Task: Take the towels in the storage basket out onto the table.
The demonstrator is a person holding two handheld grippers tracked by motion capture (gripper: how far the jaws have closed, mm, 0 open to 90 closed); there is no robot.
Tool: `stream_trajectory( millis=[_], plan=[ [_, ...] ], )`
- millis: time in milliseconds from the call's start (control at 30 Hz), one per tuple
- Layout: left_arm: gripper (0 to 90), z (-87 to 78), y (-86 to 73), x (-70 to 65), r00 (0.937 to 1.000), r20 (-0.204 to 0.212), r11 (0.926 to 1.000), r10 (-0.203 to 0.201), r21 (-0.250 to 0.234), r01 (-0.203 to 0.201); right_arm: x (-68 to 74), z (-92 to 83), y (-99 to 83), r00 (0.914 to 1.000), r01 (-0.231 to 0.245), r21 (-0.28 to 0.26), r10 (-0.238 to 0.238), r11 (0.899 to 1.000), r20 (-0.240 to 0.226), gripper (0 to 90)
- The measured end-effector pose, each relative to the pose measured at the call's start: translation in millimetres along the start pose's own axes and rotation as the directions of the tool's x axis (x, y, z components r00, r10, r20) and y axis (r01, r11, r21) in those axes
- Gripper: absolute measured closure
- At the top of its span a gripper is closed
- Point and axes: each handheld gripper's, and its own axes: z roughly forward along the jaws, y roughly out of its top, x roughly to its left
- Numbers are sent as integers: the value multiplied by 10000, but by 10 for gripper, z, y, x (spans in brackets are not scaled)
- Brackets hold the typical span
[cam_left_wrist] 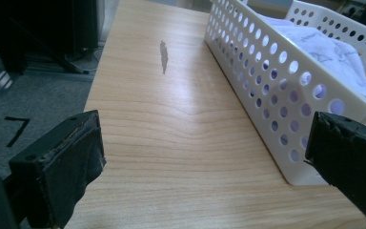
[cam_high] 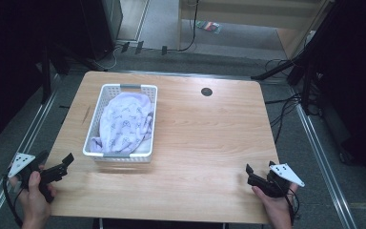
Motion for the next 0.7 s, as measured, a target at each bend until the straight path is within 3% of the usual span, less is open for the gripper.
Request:
stream_trajectory(
  millis=[133,233,367,467,700],
  plan=[
    [1,-13,37,-20,9996,173,9997,232,73,-234,5,2,1,10000,15,56,-15,10000,12,112],
    [1,-25,84,-31,9994,312,9999,139,19,-140,9,4,1,10000,35,75,-36,10000,27,112],
    [0,-97,240,-93,9980,576,9996,260,-159,-251,9,4,0,10000,33,96,-33,9999,32,112],
    [0,-146,400,-195,9963,772,9993,374,-85,-368,10,7,1,10000,31,136,-32,9999,71,113],
    [0,-168,685,-457,9857,1505,9969,755,110,-780,12,7,1,10000,28,157,-29,9999,74,114]
  ],
)
